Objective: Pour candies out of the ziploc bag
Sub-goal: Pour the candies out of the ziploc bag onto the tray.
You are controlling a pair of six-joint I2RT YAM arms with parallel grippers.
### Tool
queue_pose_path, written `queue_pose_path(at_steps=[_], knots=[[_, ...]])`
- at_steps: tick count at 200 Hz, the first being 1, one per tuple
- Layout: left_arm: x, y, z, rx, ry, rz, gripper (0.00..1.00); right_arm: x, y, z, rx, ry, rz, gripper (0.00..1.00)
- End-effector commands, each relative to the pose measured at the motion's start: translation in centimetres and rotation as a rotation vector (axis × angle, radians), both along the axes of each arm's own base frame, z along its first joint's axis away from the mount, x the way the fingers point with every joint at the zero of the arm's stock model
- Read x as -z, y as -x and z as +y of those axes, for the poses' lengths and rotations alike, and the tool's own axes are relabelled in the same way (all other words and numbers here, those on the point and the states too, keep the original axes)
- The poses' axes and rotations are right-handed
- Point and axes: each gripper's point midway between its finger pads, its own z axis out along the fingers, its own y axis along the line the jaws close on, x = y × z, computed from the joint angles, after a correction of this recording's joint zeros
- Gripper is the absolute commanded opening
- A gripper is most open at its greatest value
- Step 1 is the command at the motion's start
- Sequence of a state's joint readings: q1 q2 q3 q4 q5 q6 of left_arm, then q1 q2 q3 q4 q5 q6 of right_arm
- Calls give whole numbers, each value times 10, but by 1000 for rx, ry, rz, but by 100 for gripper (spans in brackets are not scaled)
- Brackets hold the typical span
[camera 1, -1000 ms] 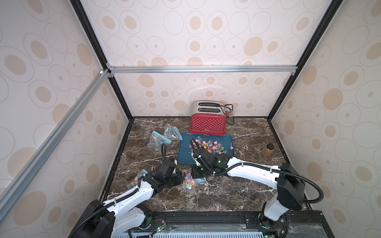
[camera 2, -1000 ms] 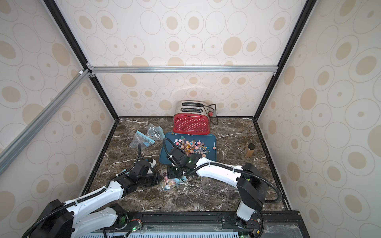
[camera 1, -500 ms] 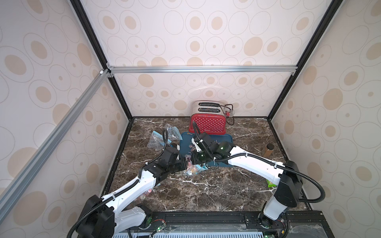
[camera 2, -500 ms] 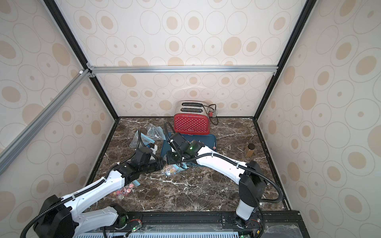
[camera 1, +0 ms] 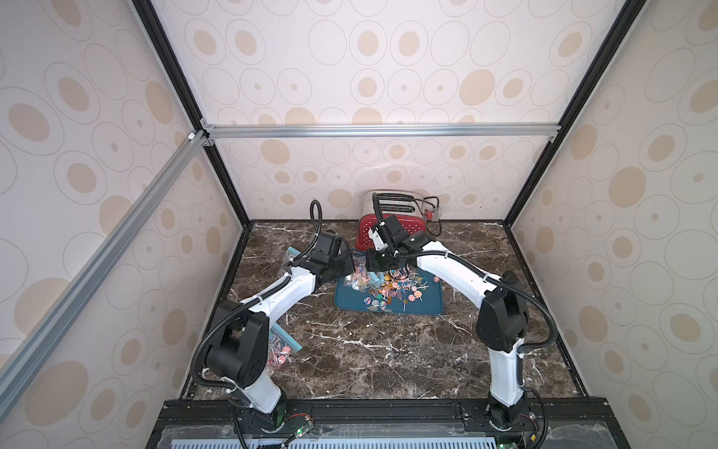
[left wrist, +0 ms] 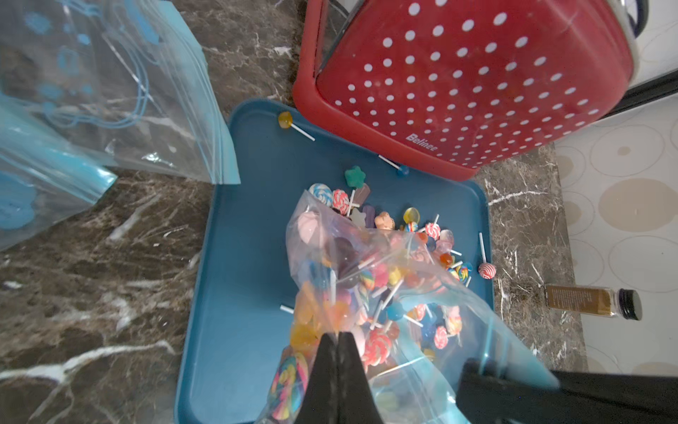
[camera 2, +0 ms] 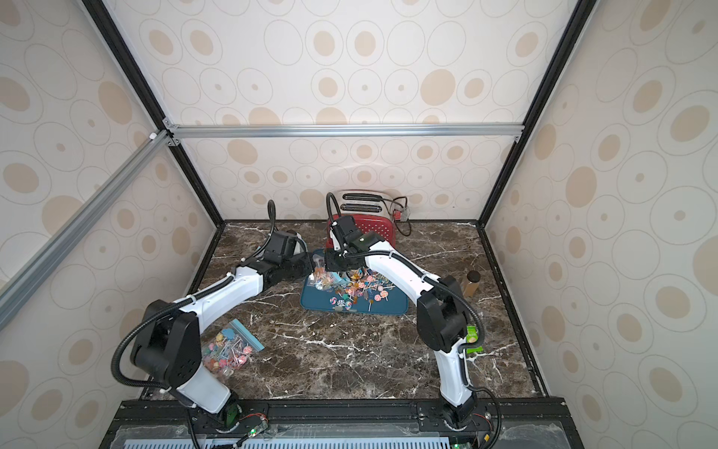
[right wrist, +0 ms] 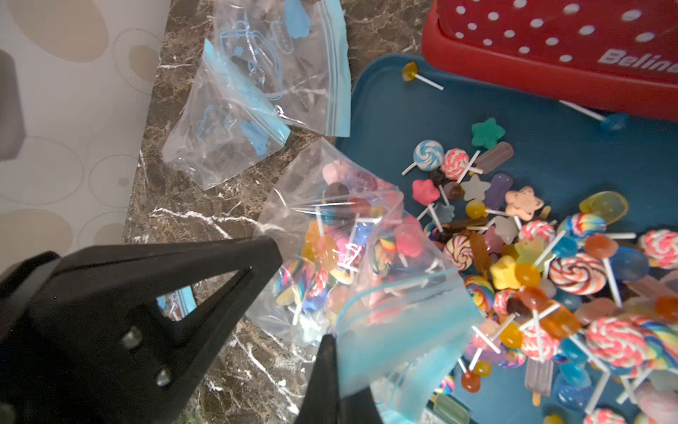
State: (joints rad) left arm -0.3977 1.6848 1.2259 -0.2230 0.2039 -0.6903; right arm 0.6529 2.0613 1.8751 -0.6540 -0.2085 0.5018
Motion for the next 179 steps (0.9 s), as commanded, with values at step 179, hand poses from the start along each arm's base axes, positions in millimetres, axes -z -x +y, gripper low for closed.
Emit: queue_pose_path(at_steps=[179], knots=[[-79,-9,-56,282,-18,-97,0,42,2,-41,136,62,17,33]])
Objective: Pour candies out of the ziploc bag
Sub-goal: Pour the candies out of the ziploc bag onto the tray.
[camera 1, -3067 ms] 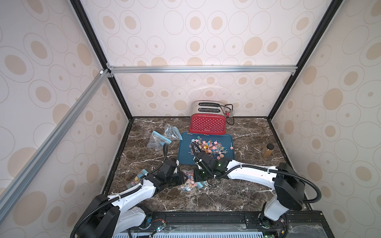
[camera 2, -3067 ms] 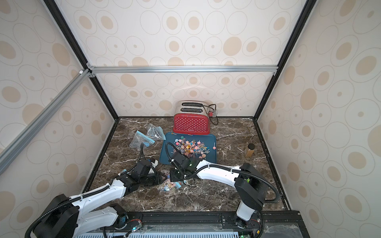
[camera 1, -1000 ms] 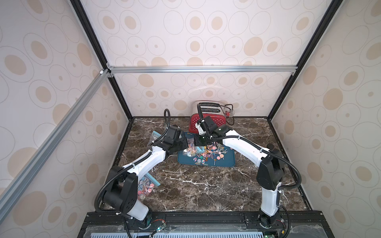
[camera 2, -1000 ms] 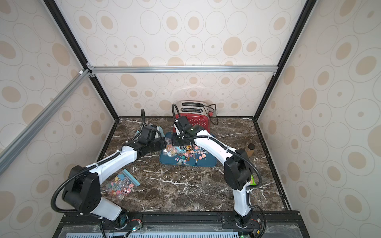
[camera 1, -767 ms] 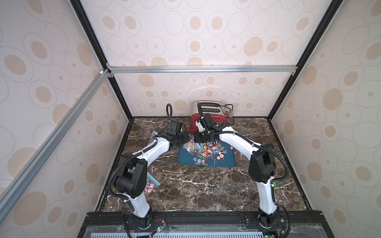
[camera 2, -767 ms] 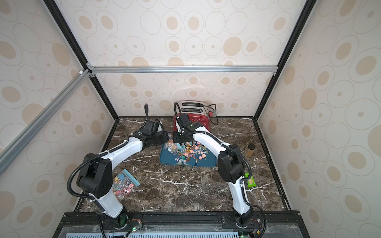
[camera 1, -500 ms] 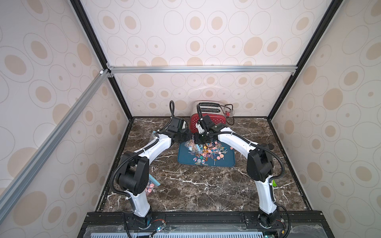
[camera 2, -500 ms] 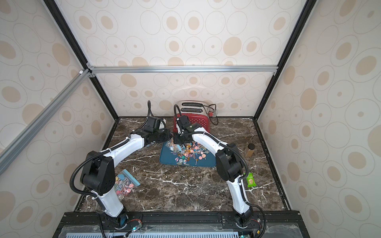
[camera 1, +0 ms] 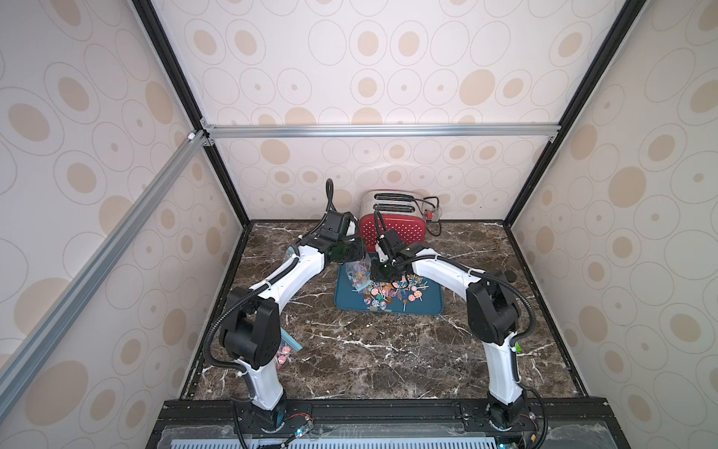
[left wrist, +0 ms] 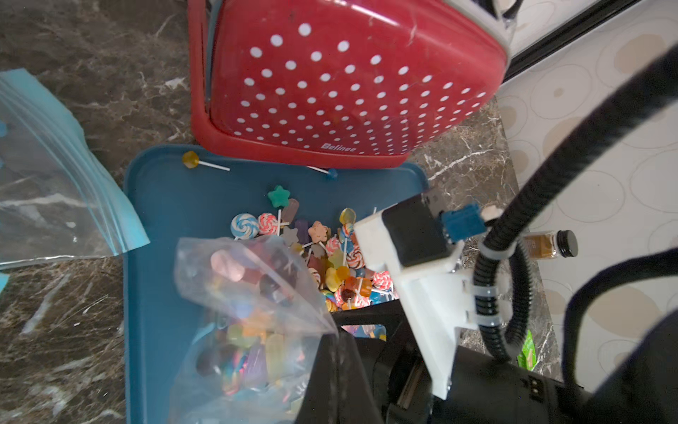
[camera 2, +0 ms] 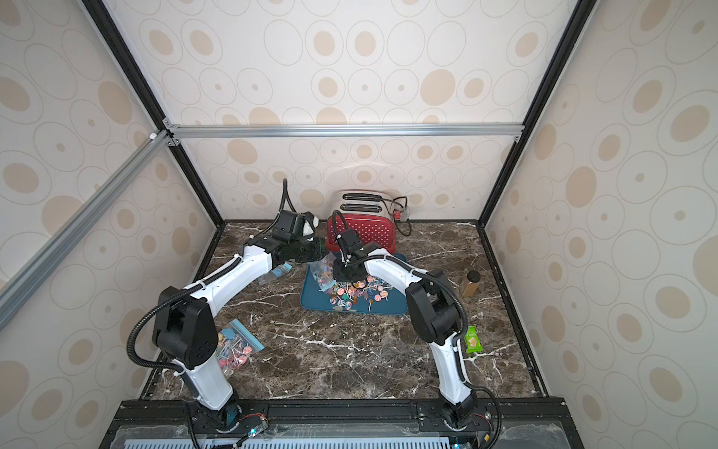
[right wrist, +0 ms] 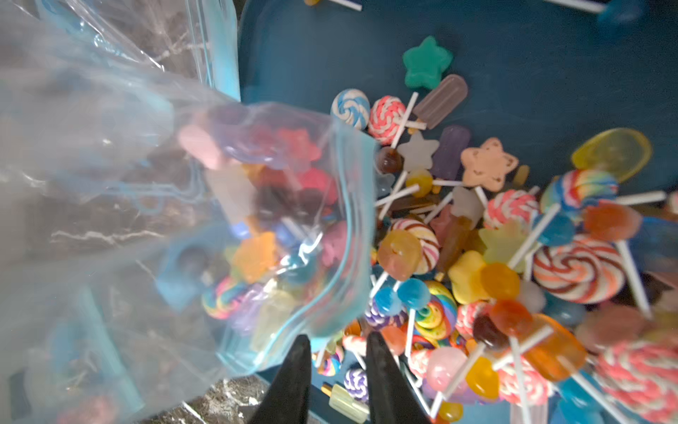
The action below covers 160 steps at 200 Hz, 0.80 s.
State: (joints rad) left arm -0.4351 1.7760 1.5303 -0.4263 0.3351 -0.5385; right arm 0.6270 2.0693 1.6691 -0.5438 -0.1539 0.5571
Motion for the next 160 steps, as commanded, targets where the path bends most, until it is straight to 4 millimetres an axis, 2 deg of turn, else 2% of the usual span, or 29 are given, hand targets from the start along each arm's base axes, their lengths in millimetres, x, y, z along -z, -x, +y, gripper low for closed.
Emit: queue_pose_path(at_steps=[1,18,67,101,128,148,160], knots=[[-25,-1,-8,48,-14,-57,0,-28,0,-10,34,-13,-67,33],[-30,1,-10,53,-25,-63,0,-33,4,-17,48,-10,-78,34],[-28,4,-6,48,-55,-55,0,-42,19,-36,81,-5,-100,35],[-40,7,2,24,-74,-82,0,-46,31,-44,81,-14,-104,35],[-56,10,27,-52,-160,-128,0,-51,43,-49,65,-21,-103,35],[-72,11,59,-143,-209,-162,0,-56,53,-52,41,-35,-98,36],[-72,17,84,-201,-234,-138,0,-59,60,-52,27,-46,-95,37]])
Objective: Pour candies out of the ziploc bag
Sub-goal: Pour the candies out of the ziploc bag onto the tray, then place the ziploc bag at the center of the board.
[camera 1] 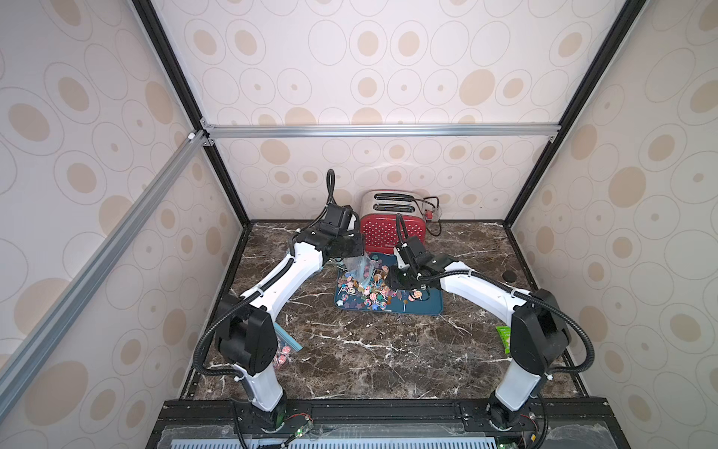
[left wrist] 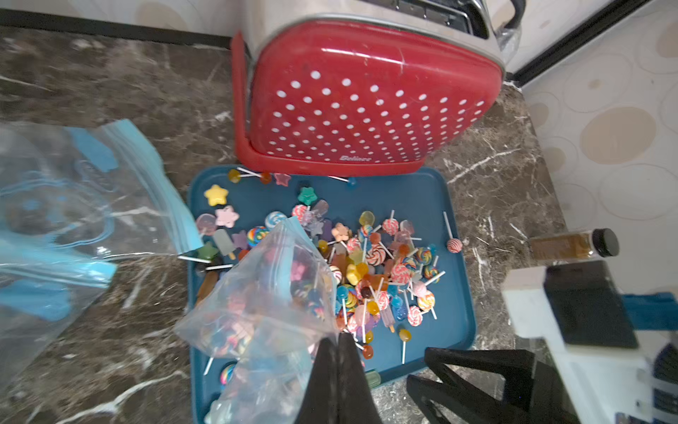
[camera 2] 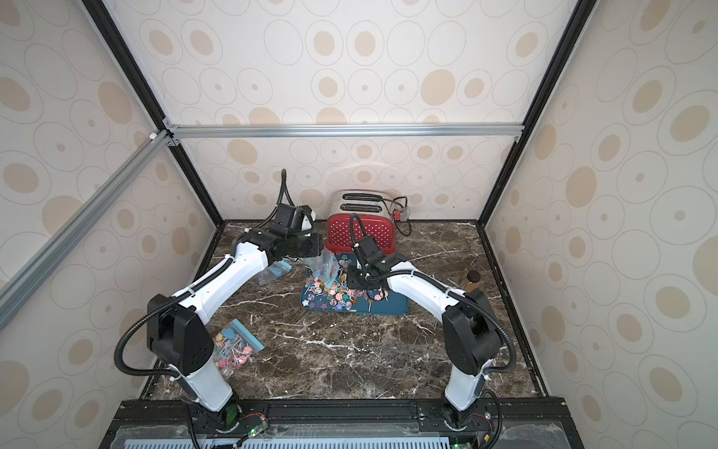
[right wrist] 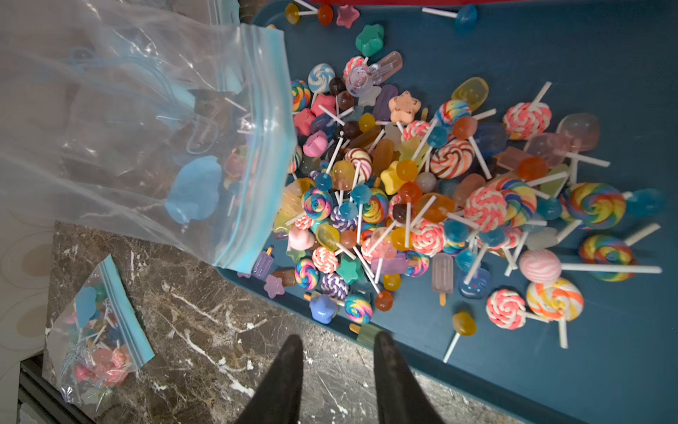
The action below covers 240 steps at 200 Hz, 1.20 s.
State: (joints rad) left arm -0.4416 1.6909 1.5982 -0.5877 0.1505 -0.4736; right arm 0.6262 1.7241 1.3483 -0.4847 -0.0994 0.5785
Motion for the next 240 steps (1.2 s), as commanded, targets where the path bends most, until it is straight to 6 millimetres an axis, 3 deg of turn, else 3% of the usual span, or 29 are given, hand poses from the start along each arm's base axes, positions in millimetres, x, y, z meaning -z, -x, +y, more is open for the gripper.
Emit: queue_pose_path(at_steps=[1,37,70,87,116,127,151,170,187,240], knots=[[-35,9,51,-120,-77,-69,0,-14,12,-5,-24,-26,-10,37],[-32,21,132,-315,-128,-46,0,-20,28,-7,-53,-59,-3,38],[17,28,195,-480,-41,65,0,-19,37,-2,-75,-82,8,39],[48,30,213,-542,19,119,0,-17,41,3,-88,-79,10,39],[87,42,223,-604,15,211,0,-8,48,13,-118,-66,26,39],[93,46,225,-625,13,221,15,-4,51,16,-128,-59,34,39],[93,50,230,-653,4,217,48,3,57,19,-136,-54,45,39],[85,54,232,-660,-10,213,62,5,60,19,-140,-52,45,39],[73,58,236,-669,-30,198,69,6,61,18,-140,-54,43,39],[30,122,280,-834,-271,230,75,7,69,14,-165,-55,39,39]])
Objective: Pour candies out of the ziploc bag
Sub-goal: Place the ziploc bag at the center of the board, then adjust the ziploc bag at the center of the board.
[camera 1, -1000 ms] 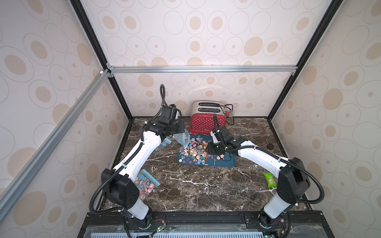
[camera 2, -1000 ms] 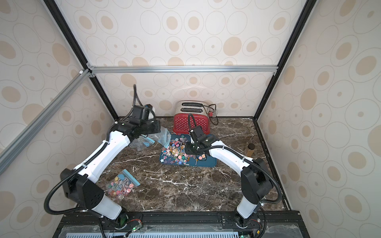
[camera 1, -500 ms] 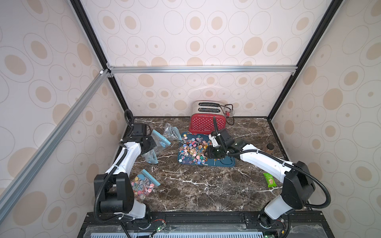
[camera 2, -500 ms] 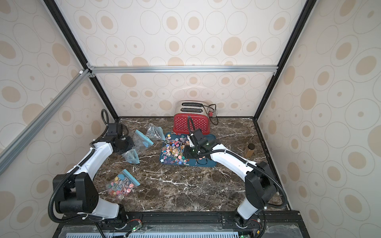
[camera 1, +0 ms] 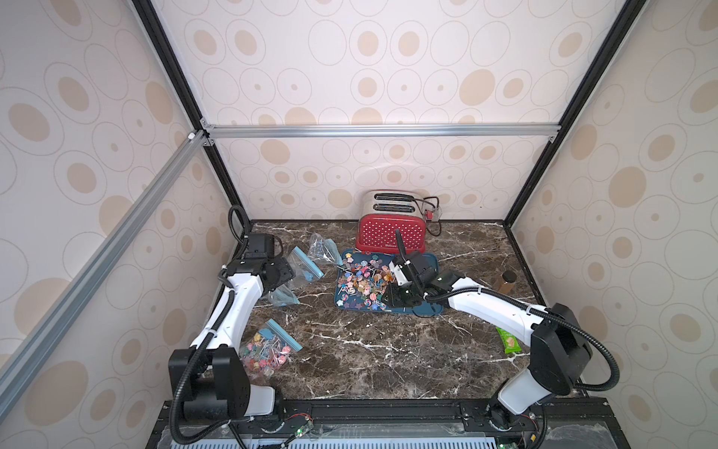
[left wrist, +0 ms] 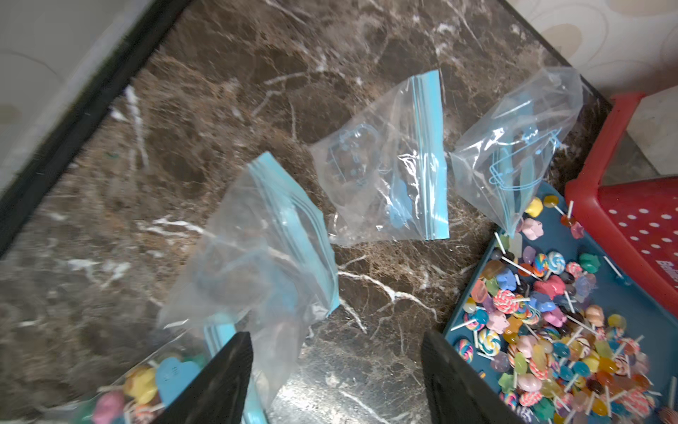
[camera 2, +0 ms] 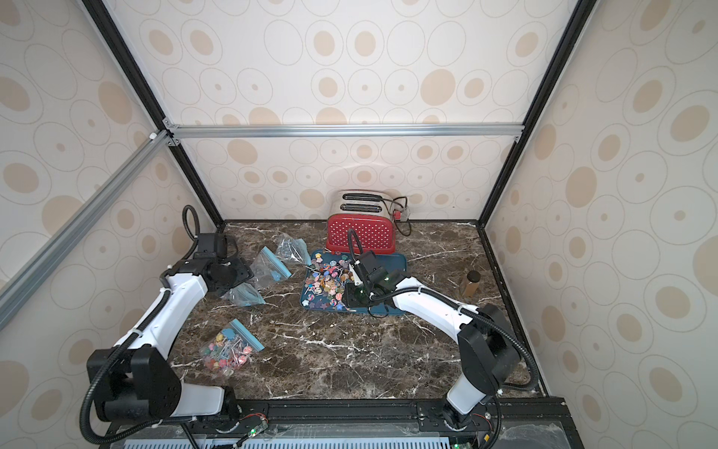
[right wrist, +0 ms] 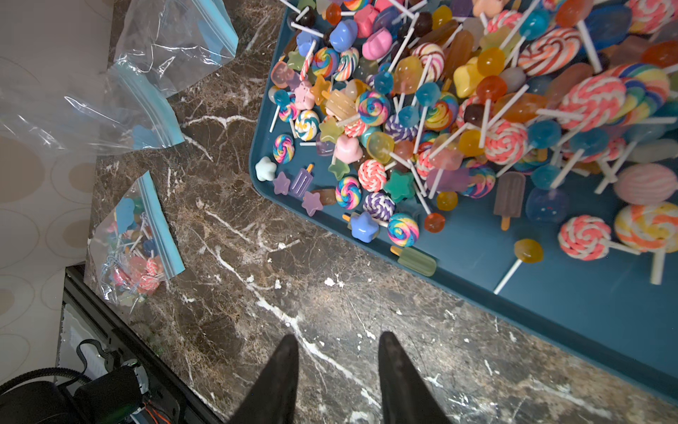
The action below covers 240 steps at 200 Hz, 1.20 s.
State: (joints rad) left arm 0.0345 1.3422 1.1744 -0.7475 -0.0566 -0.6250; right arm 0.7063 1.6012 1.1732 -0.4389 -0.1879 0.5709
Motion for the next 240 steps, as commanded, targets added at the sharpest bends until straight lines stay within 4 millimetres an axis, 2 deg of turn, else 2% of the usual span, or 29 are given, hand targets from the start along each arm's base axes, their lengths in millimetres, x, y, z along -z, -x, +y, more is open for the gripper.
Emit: queue_pose_path(at_steps=[1,27,47,62,70,83,91,99,132,169,214,240], knots=[[-29,39,30,-102,-157,70,75,-2,8,-1,-29,-6,-8,39],[-31,75,50,-176,-265,172,76,-3,18,-8,-61,5,-19,39],[-14,89,53,-206,-277,242,73,-6,27,-15,-89,17,-32,38],[8,97,53,-241,-263,293,63,-7,34,-21,-108,25,-39,36],[21,100,54,-262,-257,316,52,-8,37,-24,-118,29,-44,34],[42,105,54,-309,-228,341,46,-8,44,-29,-130,31,-53,31],[54,107,54,-339,-212,345,38,-8,47,-32,-138,29,-57,30],[63,111,55,-374,-210,346,36,-7,50,-34,-145,29,-61,30],[84,135,66,-532,-239,346,37,-4,61,-39,-169,17,-66,29],[96,152,70,-622,-252,347,40,3,65,-41,-187,24,-68,29],[131,146,60,-596,-193,387,39,5,68,-44,-200,25,-74,29],[142,142,55,-560,-161,393,38,4,69,-49,-185,37,-83,29]])
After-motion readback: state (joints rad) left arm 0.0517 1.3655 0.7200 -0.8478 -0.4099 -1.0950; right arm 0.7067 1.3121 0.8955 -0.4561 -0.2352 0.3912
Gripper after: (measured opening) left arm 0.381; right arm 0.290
